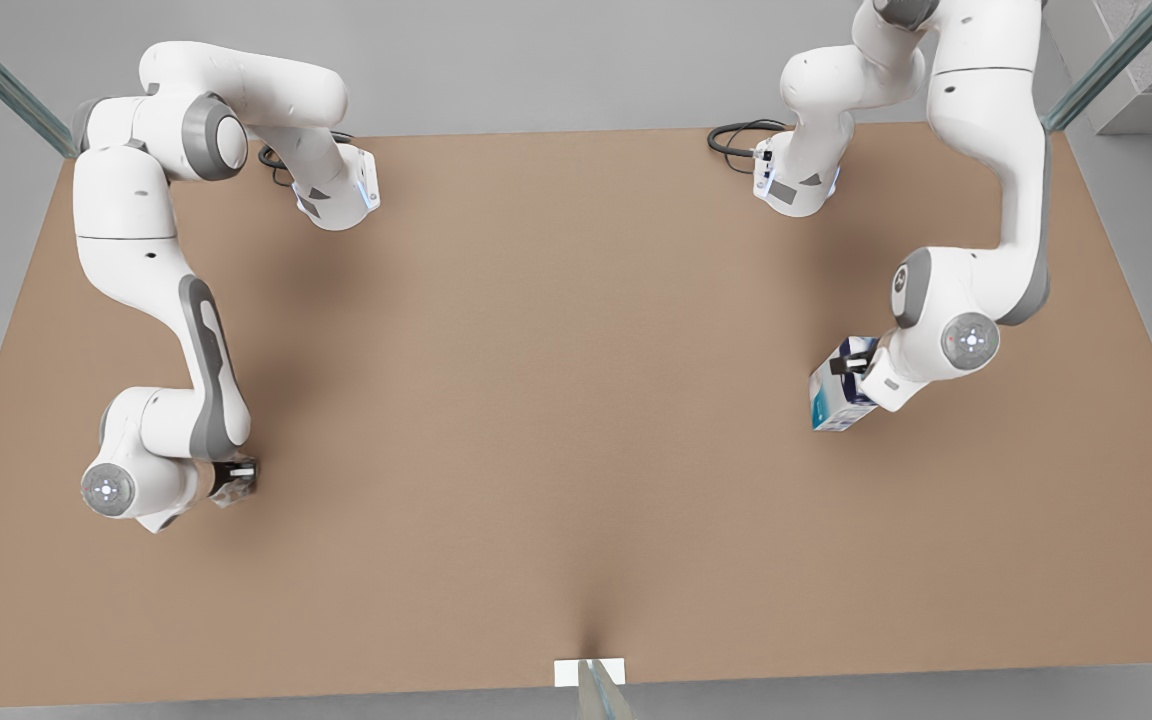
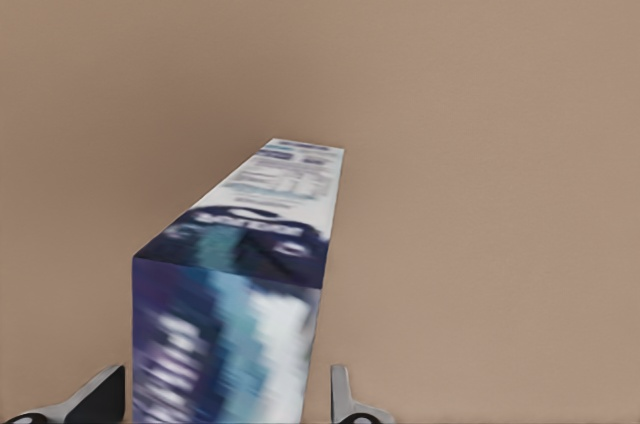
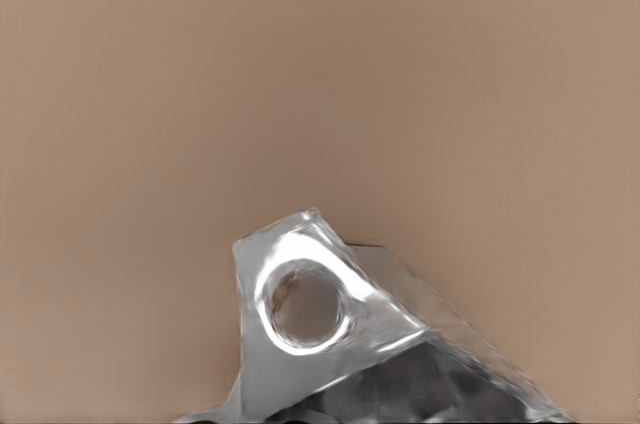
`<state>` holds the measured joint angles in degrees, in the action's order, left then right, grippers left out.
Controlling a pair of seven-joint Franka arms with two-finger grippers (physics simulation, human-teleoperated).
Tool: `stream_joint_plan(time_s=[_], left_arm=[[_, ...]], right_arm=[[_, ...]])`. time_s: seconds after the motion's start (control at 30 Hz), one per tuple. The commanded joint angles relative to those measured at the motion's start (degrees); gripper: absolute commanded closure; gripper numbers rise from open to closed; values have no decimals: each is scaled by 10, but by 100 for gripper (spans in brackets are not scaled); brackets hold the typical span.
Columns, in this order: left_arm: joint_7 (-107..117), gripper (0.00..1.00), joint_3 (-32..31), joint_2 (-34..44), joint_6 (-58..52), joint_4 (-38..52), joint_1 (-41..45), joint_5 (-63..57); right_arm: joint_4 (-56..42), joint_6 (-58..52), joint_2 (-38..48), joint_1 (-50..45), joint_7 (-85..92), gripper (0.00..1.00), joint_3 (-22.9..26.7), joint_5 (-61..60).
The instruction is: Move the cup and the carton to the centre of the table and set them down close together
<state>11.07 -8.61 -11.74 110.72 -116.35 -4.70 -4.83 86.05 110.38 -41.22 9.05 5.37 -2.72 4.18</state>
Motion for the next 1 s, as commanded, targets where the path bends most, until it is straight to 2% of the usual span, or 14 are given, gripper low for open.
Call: stream_joint_plan(time_s=[0.0, 0.17, 0.2, 0.23, 0.3, 0.37, 0.47, 0.53, 0.73, 0.77, 0.8, 0.83, 0.87, 0.97], left_arm=[[1, 1, 0, 0, 8, -5, 0, -4], [5, 4, -1, -13, 44, -30, -1, 3], [5, 13, -2, -13, 44, -30, 0, 5], [5, 36, -2, -14, 44, -30, 0, 6], [5, 42, -2, -13, 43, -29, 0, 17], [4, 48, -2, -13, 44, -28, 2, 23], [1, 54, -2, -11, 53, -27, 2, 22], [-1, 57, -3, -10, 56, -26, 2, 20], [-34, 58, -4, -7, 64, -21, 2, 18], [-34, 59, -4, -7, 64, -20, 3, 19], [-35, 59, -4, -7, 64, -17, 3, 18], [-43, 59, -8, -5, 64, -13, 3, 19], [-47, 60, -10, -3, 64, -12, 2, 18], [-66, 60, -10, 0, 56, 4, 2, 18]], right_arm=[[1, 0, 0, 1, 0, 79, 0, 0], [-4, -4, 2, -1, -4, 79, -5, 0], [-16, -10, 4, -5, -5, 79, -7, -3], [-34, -21, 4, -6, -5, 79, -25, -4], [-59, -22, -1, -41, -2, 79, -40, -7], [-131, -11, -44, -141, -10, 79, -38, -43], [-257, 14, -121, -272, -13, 79, -21, -60], [-324, 27, -166, -371, -17, 79, 59, -131], [-391, 81, -225, -436, -41, 79, 77, -150], [-393, 85, -231, -436, -41, 67, 77, -150], [-403, 104, -237, -437, -39, 46, 77, -150], [-403, 109, -237, -438, -39, 33, 77, -150], [-404, 120, -238, -441, -40, 26, 78, -150], [-403, 120, -241, -441, -41, 19, 78, -149]])
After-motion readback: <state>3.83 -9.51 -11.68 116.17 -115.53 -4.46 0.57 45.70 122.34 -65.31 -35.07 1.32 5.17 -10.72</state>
